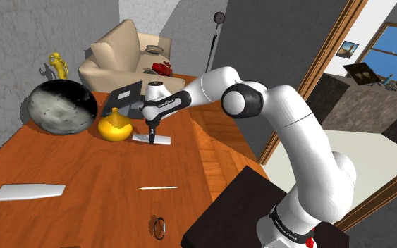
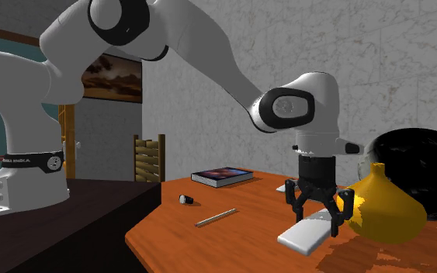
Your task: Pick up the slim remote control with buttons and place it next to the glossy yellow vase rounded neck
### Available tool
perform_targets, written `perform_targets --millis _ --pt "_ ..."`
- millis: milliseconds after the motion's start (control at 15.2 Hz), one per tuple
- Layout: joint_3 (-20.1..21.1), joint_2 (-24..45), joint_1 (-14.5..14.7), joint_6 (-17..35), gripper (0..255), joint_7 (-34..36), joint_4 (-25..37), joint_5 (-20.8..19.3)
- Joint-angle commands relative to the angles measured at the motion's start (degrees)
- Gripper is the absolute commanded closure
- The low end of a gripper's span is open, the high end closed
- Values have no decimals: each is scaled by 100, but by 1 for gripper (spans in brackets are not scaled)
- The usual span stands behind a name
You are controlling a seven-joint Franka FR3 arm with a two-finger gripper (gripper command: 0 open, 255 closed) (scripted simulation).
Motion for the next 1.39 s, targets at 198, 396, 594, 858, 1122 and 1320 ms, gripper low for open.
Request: perform_targets --millis 198,396,594,858,1122,1320 --pt "-26 294 27 175 255 17 124 -21" --pt "-39 454 38 241 255 19 219 -29" --pt "-39 455 38 240 255 19 221 -29" --pt "-39 455 38 240 255 19 221 -29" --pt "-39 456 38 240 0 19 221 -29" --pt "-26 289 28 170 0 18 124 -21"
